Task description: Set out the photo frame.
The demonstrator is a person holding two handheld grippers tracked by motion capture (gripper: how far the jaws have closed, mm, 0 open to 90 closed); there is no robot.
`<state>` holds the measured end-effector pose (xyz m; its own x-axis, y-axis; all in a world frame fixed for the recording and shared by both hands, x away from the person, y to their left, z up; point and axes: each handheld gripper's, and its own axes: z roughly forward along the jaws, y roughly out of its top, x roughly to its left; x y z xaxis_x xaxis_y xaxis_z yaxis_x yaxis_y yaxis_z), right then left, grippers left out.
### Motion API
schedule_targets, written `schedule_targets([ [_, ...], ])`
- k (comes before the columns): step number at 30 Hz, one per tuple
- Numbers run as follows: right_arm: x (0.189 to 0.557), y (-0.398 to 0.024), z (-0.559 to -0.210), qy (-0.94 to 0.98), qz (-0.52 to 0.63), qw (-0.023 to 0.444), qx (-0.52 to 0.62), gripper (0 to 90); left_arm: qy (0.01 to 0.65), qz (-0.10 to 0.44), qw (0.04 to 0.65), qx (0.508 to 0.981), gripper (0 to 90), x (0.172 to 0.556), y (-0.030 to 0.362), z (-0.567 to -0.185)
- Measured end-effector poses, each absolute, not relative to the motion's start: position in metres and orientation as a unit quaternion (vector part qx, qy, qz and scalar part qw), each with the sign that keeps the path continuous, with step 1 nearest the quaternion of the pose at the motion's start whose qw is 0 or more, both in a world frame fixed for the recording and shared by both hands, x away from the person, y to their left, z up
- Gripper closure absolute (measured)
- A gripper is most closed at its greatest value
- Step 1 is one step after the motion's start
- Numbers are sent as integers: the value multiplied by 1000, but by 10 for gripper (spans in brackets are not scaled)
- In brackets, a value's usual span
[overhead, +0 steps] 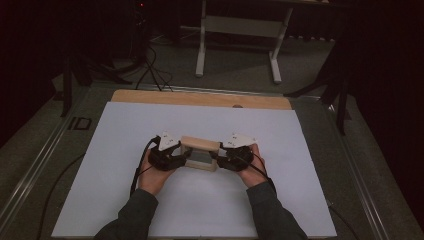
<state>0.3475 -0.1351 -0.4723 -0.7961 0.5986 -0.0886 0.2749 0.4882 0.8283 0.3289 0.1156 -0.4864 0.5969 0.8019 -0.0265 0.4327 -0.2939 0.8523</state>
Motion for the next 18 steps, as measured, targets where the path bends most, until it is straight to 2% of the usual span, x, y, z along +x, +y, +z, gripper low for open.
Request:
schedule_targets([
  [6,349,-131,-470,852,406,235,232,531,399,200,451,773,472,330,116,-487],
  [14,354,-133,-475,848,417,214,248,534,406,202,444,773,477,330,115,-489],
  [18,358,-135,-481,847,421,189,263,535,409,201,436,776,479,330,113,-493],
])
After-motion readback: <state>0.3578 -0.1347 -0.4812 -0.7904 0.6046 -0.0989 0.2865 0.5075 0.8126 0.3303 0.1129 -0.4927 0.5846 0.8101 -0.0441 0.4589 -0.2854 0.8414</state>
